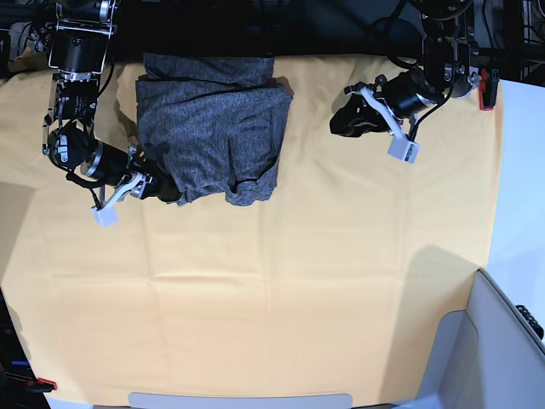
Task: Fold the T-shirt properly
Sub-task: 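Move the right gripper to the bundle's side and grasp its edge, then grasp the bundle's opposite side with the left gripper and lift both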
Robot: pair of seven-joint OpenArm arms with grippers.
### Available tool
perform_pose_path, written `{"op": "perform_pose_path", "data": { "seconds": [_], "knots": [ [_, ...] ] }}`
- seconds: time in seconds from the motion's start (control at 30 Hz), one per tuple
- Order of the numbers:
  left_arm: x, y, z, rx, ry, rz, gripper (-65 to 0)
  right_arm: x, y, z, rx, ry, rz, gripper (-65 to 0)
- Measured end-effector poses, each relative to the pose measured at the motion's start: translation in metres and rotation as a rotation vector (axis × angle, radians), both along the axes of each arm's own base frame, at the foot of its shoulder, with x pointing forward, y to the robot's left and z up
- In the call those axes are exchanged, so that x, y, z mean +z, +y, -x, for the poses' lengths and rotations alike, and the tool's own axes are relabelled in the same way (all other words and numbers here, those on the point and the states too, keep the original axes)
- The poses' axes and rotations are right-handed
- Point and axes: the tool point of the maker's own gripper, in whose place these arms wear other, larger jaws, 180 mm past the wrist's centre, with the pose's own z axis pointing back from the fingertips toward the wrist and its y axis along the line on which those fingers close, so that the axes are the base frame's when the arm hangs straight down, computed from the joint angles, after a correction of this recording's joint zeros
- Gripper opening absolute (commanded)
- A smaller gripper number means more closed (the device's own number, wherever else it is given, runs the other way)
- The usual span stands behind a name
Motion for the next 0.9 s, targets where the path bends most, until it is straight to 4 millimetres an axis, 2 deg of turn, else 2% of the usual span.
{"op": "perform_pose_path", "data": {
  "seconds": [0.17, 0.27, 0.37, 0.43, 0.63, 0.77, 0.9],
  "knots": [
    [-0.008, -0.005, 0.012, -0.051, 0.060, -0.016, -42.2, 0.000, 0.004, 0.000, 0.012, -0.002, -0.005, -36.0],
    [-0.013, -0.006, 0.021, -0.085, 0.102, -0.028, -41.4, 0.000, 0.004, 0.001, 0.012, -0.002, -0.005, -36.0],
    [-0.016, -0.016, 0.028, -0.102, 0.136, -0.010, -41.3, 0.000, 0.005, 0.001, 0.013, -0.001, -0.005, -36.1],
    [-0.016, -0.026, 0.031, -0.112, 0.153, 0.013, -41.3, 0.000, 0.005, 0.001, 0.013, -0.002, -0.005, -36.1],
    [-0.018, -0.073, 0.054, -0.269, 0.198, 0.053, -41.3, 0.000, 0.005, 0.001, 0.013, -0.001, -0.005, -36.1],
    [-0.016, -0.094, 0.050, -0.317, 0.214, 0.076, -41.3, -0.001, 0.005, 0.001, 0.012, 0.000, -0.006, -36.1],
    [-0.029, -0.105, 0.047, -0.308, 0.265, 0.092, -41.3, -0.001, 0.005, 0.001, 0.012, -0.001, -0.006, -36.1]
  ]
}}
